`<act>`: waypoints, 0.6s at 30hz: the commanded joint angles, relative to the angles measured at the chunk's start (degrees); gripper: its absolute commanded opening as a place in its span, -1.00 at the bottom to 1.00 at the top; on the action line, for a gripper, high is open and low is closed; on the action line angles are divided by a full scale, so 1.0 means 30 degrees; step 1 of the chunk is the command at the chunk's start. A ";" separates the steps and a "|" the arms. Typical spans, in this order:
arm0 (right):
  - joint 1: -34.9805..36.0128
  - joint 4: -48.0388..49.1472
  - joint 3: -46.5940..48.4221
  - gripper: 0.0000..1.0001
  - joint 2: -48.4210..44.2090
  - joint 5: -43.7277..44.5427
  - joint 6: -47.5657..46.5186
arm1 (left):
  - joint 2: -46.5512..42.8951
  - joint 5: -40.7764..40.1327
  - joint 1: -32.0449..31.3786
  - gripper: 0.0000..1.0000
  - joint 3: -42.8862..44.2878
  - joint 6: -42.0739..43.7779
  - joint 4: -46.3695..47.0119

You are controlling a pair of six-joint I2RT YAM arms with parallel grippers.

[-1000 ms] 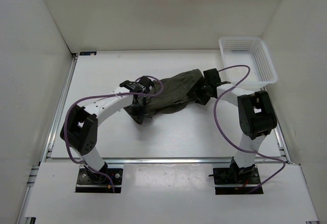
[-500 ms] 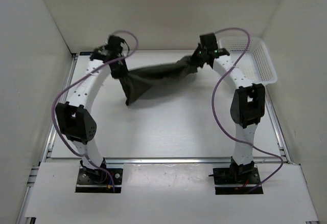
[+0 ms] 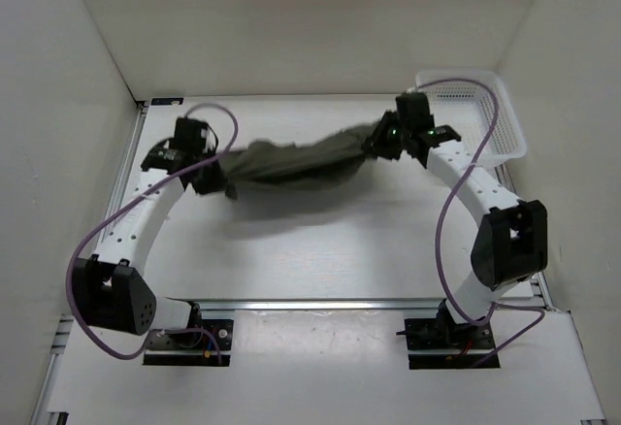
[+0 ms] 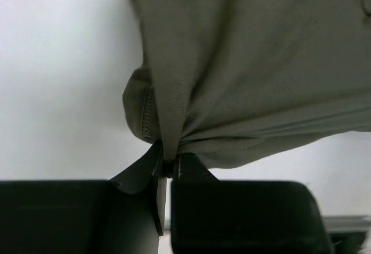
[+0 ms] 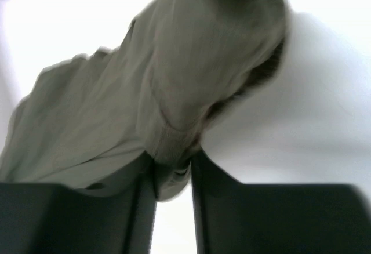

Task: Fold and stack the shorts
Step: Fold the shorts

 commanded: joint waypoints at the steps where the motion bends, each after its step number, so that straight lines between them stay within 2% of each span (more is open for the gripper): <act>1: -0.1267 0.0136 -0.3796 -0.34 -0.0079 0.4011 -0.0993 | -0.0575 -0.1736 0.1033 -0.79 -0.5174 -0.1203 0.0059; 4: -0.1267 0.0136 -0.5085 0.08 -0.0488 0.4214 -0.0643 | 0.0736 -0.1552 -0.0366 -0.79 -0.5421 -0.2289 0.0502; 10: -0.1267 -0.0713 -0.6407 0.11 -0.2537 0.4802 -0.0641 | 0.1652 -0.2075 -0.0549 -0.79 -0.4395 -0.2497 0.0326; 12: -0.1267 -0.0713 -0.7341 0.00 -0.3358 0.4628 -0.0641 | 0.1826 -0.2078 -0.0549 -0.79 -0.4217 -0.2323 0.0121; 18: -0.1267 -0.0278 -0.9741 -0.04 -0.4089 -0.0137 -0.1110 | 0.2032 -0.2254 -0.0549 -0.79 -0.4217 -0.2321 0.0121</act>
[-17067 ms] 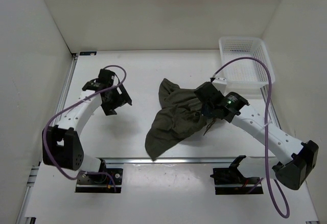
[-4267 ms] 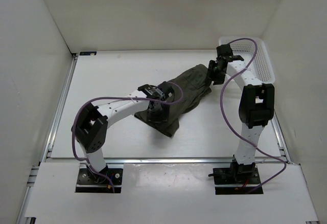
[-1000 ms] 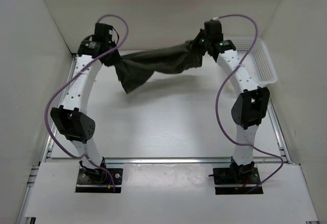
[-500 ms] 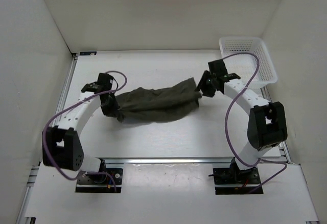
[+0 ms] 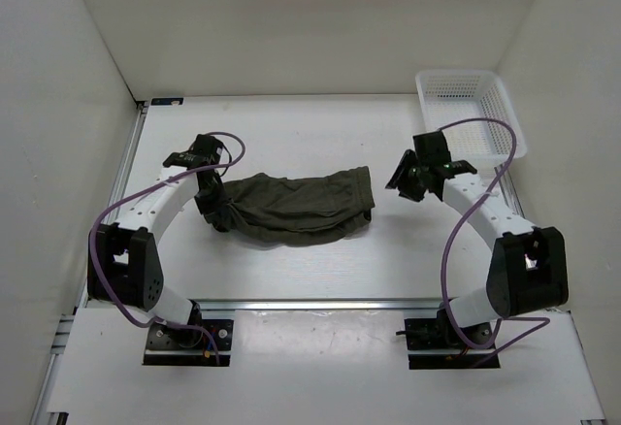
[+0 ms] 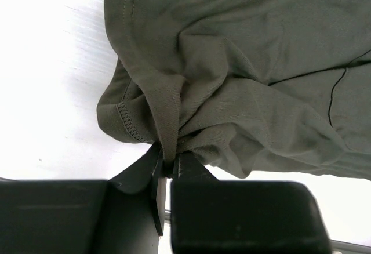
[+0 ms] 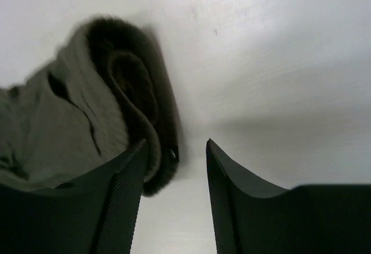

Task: Fold and stack the shorts
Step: Fold the shorts

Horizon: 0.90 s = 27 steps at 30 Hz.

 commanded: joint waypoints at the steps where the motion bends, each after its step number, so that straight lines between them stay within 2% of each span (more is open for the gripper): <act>1: 0.0059 0.0490 -0.1776 0.02 -0.0595 -0.3220 -0.0222 | -0.0277 -0.0600 -0.0061 -0.79 0.0526 -0.0165 0.0267; 3: 0.0235 0.0786 -0.2511 0.38 -0.1296 -0.4713 -0.0046 | -0.0277 -0.0600 -0.0061 -0.79 0.0526 -0.0165 0.0267; 5: 0.0730 0.0786 -0.2894 0.53 -0.1912 -0.4985 0.0220 | -0.0277 -0.0600 -0.0061 -0.79 0.0350 -0.0165 0.0267; 7: 0.1403 0.0786 -0.2894 0.56 -0.2119 -0.4985 0.0425 | -0.0277 -0.0600 -0.0061 -0.79 0.0175 -0.0165 0.0267; 9: 0.1583 0.0786 -0.2662 0.50 -0.2121 -0.3905 0.0630 | -0.0277 -0.0776 -0.0061 -0.79 0.0001 -0.0165 0.0267; 15: 0.1759 0.1664 -0.1461 0.50 0.0101 -0.3813 0.0630 | -0.0482 -0.0951 -0.0061 -0.79 -0.0001 -0.0165 0.0267; 17: 0.1964 0.1840 -0.0846 0.42 0.1386 -0.3813 0.0630 | -0.0482 -0.0951 -0.0061 -0.79 -0.0001 -0.0165 0.0267; 19: 0.2198 0.2248 -0.0668 0.11 0.1949 -0.3813 0.0630 | -0.0482 -0.0951 -0.0061 -0.79 -0.0001 -0.0165 0.0267; 20: 0.2198 0.2511 -0.0494 -0.08 0.2184 -0.3813 0.0630 | -0.0482 -0.0951 -0.0061 -0.79 -0.0001 -0.0165 0.0267; 21: 0.2459 0.2514 -0.0173 -0.49 0.2186 -0.3581 0.0630 | -0.0482 -0.0951 -0.0061 -0.79 -0.0001 -0.0165 0.0267; 23: 0.2638 0.2514 0.0355 -0.88 0.2186 -0.3405 0.0630 | -0.0482 -0.0951 -0.0061 -0.79 -0.0001 -0.0165 0.0267; 24: 0.2870 0.2166 0.1054 -1.00 0.2186 -0.3403 0.0398 | -0.0482 -0.0951 -0.0061 -0.79 -0.0001 -0.0165 0.0267; 27: 0.3864 0.1113 0.2112 -1.00 0.1983 -0.2964 -0.0013 | -0.0482 -0.0951 -0.0061 -0.79 -0.0001 -0.0165 0.0267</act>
